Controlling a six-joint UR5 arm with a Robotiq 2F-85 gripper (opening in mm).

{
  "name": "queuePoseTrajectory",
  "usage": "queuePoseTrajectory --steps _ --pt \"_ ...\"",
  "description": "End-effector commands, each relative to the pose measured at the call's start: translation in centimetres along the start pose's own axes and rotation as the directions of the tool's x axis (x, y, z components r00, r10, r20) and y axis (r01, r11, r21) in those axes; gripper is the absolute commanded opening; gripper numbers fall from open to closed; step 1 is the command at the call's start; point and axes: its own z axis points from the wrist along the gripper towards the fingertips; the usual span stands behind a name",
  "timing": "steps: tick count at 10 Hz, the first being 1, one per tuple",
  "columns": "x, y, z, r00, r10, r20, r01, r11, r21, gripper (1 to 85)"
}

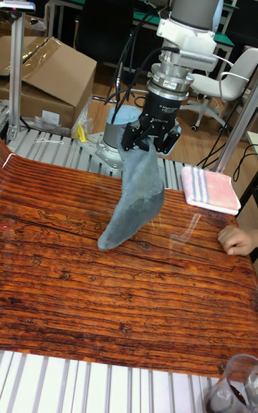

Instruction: Clean the table with a cloth

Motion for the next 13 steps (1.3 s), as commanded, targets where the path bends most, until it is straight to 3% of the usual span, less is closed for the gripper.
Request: queuePoseTrajectory --steps 1,13 --pt "-0.31 0.45 -0.17 1.000 0.005 0.012 -0.004 1.000 -0.024 1.0" --pt "-0.42 0.60 -0.11 1.000 0.004 0.017 -0.003 1.000 -0.031 1.0"
